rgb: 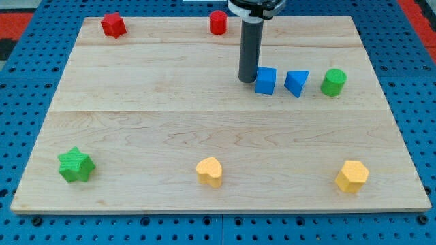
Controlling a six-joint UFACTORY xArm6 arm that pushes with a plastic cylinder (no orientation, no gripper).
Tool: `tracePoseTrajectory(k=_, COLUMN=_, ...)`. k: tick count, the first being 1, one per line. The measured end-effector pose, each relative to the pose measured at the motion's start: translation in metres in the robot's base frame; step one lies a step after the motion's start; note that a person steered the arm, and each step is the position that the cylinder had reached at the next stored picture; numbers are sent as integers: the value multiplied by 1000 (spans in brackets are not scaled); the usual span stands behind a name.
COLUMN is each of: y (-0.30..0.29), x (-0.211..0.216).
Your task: Move the green star towards the center
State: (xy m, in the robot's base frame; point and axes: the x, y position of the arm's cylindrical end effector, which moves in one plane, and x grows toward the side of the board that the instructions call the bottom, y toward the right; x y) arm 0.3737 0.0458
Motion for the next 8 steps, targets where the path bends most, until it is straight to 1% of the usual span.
tracePoseTrajectory(k=1, y=-66, x=65)
tracePoseTrajectory(k=2, y=-121, x=113)
tracePoseTrajectory(k=3, y=-145, x=171)
tracePoseTrajectory(k=4, y=-210, x=207)
tracePoseTrajectory(k=5, y=-270, x=221)
tracePoseTrajectory(k=6, y=-275, x=180)
tracePoseTrajectory(k=7, y=-268, x=148)
tracePoseTrajectory(k=8, y=-246, x=132)
